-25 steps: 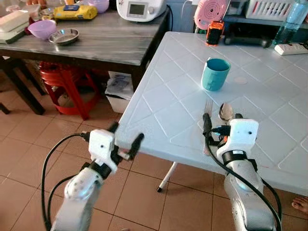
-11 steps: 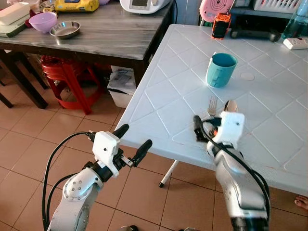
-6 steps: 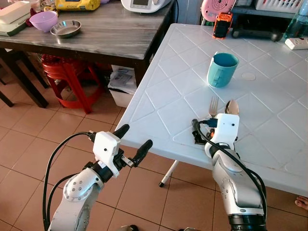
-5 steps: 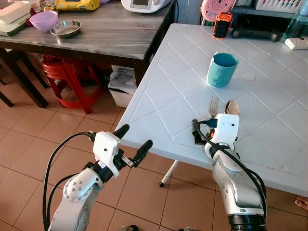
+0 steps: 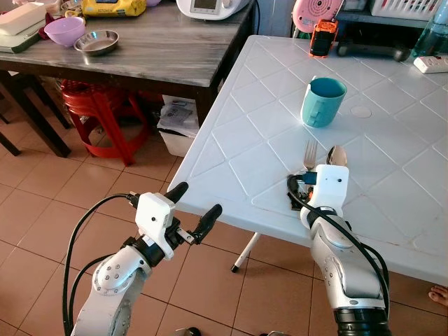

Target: Setting the table

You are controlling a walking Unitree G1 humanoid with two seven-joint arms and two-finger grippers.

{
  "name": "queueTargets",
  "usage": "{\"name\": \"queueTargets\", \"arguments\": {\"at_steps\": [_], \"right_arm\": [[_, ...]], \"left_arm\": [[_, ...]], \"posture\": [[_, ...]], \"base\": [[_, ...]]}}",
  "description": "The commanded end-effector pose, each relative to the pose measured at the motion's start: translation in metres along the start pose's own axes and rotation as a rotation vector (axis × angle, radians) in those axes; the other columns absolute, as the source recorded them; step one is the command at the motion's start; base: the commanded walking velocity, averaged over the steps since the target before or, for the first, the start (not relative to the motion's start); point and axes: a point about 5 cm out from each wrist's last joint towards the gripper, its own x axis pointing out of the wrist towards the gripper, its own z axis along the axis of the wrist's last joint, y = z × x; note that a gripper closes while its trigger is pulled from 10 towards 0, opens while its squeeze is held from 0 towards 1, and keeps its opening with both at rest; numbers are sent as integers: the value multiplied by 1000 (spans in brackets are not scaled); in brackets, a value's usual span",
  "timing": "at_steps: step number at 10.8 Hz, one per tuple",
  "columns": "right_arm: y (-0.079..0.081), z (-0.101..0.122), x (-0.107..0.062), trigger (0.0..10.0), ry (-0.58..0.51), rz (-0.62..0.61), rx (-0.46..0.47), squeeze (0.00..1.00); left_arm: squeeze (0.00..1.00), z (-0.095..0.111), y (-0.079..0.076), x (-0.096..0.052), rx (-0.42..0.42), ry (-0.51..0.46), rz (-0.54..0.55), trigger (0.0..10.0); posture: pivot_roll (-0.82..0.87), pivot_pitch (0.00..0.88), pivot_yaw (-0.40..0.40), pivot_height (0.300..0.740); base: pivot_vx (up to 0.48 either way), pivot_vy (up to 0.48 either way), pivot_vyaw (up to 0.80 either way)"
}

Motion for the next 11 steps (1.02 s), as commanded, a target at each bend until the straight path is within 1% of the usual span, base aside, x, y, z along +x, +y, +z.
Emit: {"name": "queueTargets", "arguments": {"at_steps": [1,2,3,4,7,8,9,11], "right_arm": [[-4,-22,-3,0,99,-15,9,0],[-6,-23,-3,0,108,-24,8,0],[-8,-23,-3,0,110,-32,9,0],[-8,-23,-2,0,113,-35,9,0],[-11,-22,-1,0,113,-42,11,0],[-11,-22,-1,0,115,-42,14,0],[-11,-22,-1,0,118,-43,18,0],[-11,-22,-1,0,122,-44,23,0]], "left_arm": [[0,2,-1,-1,-3,-3,-6,10000],[0,2,-2,-2,-20,-10,-20,10000],[0,2,-5,-1,-73,-18,-41,10000],[0,2,-5,-2,-74,-11,-56,10000],[0,3,-8,-2,-65,1,-100,10000],[0,3,-7,-3,-44,5,-98,10000],[0,1,-4,-4,-16,15,-93,10000],[0,-1,3,-4,-4,19,-79,10000]], "posture": [[2,147,52,740],[2,147,54,740],[1,150,54,740],[-1,151,54,740],[-6,153,55,740],[-5,153,55,740],[-5,155,58,740],[-4,157,59,740]], "base": [[0,0,0],[0,0,0],[0,0,0],[0,0,0],[0,0,0],[0,0,0],[0,0,0],[0,0,0]]}}
